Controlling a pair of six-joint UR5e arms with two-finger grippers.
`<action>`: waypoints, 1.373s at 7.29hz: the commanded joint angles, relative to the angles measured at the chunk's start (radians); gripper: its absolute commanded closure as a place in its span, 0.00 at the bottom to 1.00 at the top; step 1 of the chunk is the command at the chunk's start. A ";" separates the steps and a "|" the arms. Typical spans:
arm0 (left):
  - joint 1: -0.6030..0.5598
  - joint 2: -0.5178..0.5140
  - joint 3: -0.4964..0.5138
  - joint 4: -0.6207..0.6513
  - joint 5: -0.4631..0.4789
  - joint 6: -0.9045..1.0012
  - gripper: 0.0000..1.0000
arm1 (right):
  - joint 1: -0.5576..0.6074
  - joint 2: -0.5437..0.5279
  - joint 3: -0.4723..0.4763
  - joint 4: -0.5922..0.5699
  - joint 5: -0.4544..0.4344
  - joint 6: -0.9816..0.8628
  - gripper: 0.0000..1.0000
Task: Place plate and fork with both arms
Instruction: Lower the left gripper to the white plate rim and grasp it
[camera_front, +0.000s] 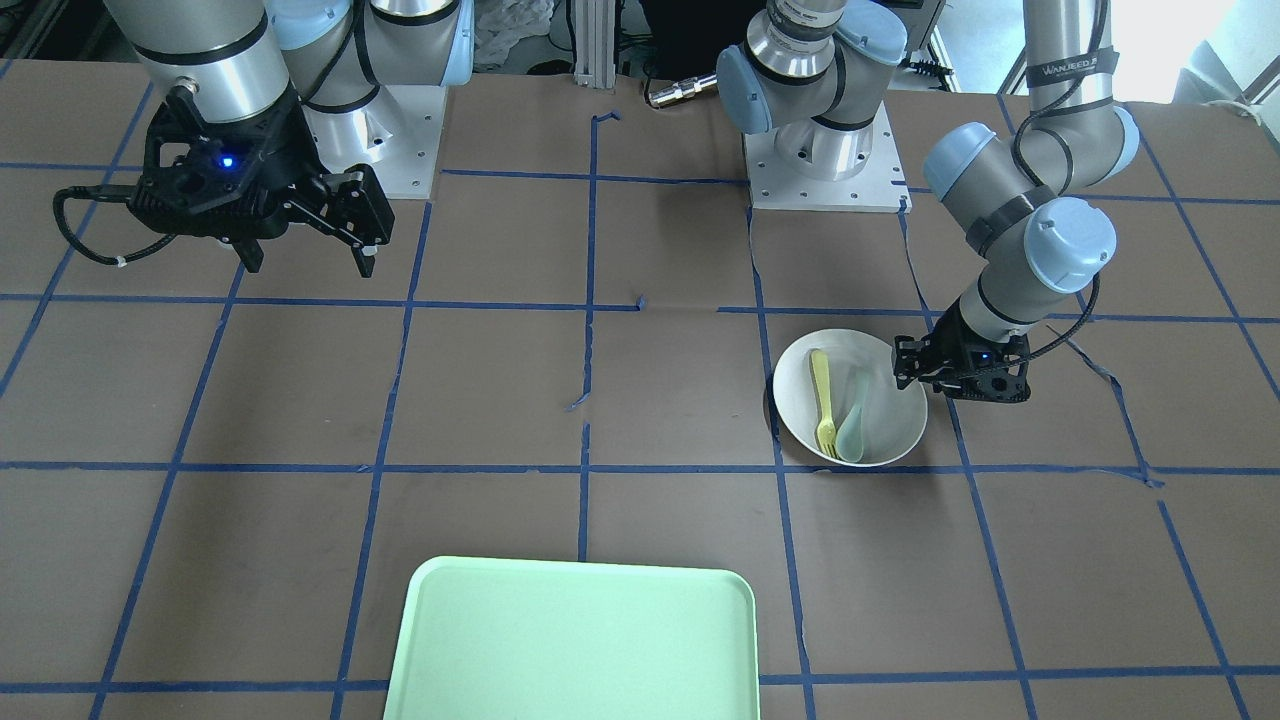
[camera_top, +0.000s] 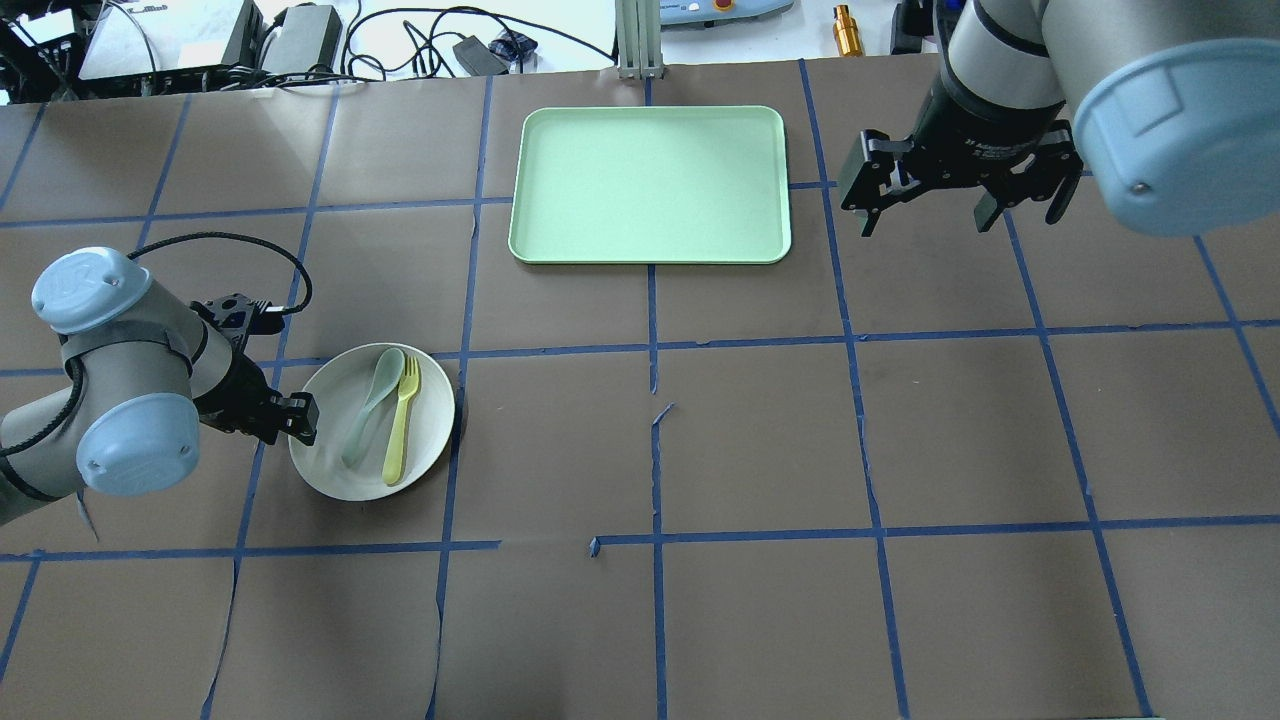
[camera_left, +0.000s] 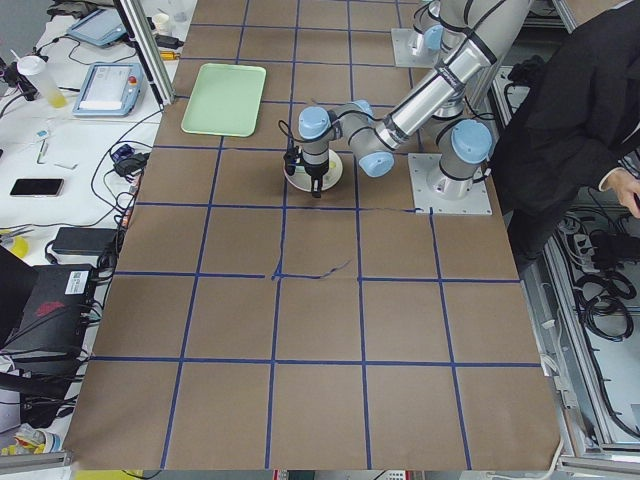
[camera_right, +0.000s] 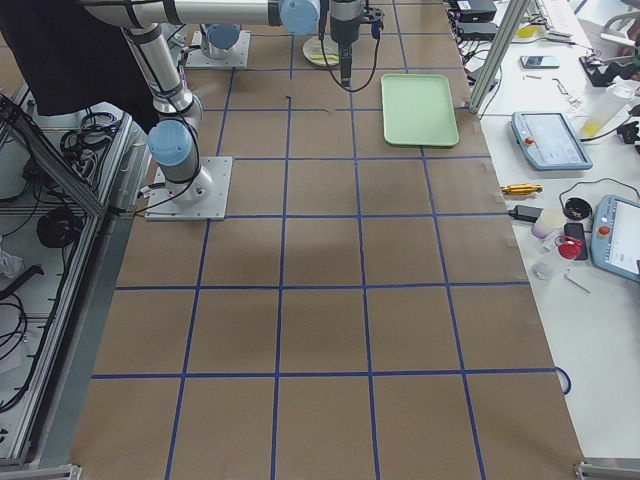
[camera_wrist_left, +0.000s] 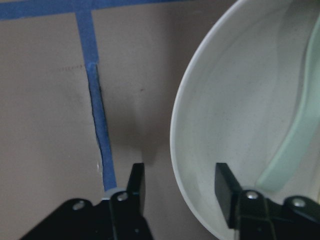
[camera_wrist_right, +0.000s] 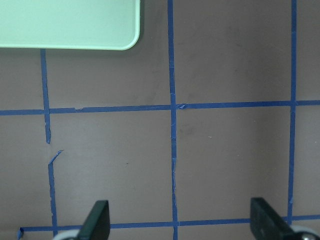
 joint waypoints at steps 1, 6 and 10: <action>0.000 -0.006 0.003 0.002 -0.005 -0.006 0.95 | 0.000 0.000 0.000 0.001 0.000 0.000 0.00; 0.006 -0.004 0.090 -0.077 -0.062 -0.049 1.00 | 0.000 0.000 -0.002 0.001 0.000 0.000 0.00; -0.006 -0.041 0.302 -0.338 -0.316 -0.358 1.00 | 0.000 0.000 -0.002 -0.001 0.000 0.000 0.00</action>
